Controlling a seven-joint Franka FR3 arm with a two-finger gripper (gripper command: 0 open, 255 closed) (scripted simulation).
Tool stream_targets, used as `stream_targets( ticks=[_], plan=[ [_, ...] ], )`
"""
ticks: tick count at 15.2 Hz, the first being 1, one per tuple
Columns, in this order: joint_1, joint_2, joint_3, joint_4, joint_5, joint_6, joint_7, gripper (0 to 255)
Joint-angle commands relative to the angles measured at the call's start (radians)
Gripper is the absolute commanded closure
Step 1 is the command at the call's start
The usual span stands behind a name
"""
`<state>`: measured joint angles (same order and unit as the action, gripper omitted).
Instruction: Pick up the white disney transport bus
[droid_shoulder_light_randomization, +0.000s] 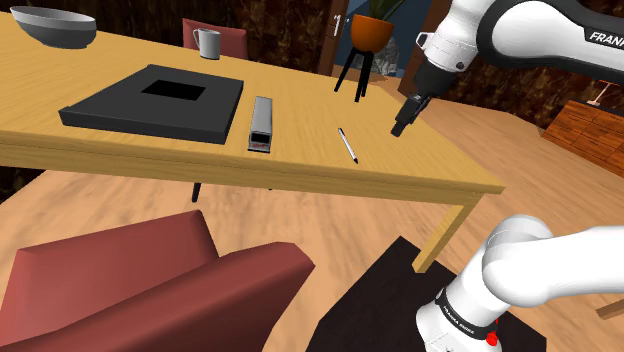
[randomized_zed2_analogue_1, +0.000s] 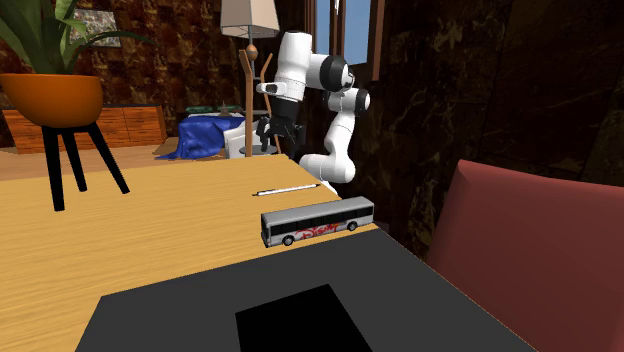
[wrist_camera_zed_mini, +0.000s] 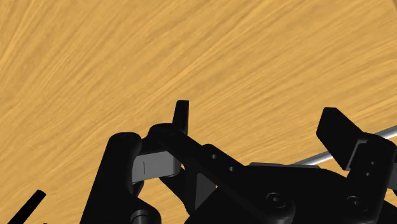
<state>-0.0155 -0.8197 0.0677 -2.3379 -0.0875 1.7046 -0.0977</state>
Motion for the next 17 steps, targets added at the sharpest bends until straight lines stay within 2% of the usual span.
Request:
stream_targets(
  ticks=[1,10,17],
  plan=[
    [0.000,0.000,0.000,0.000,0.000,0.000,0.000,0],
    [-0.035,0.272,0.207,0.211,0.111,-0.019,0.377,0],
    [-0.069,0.548,0.343,0.466,0.119,-0.050,0.675,0]
  ],
)
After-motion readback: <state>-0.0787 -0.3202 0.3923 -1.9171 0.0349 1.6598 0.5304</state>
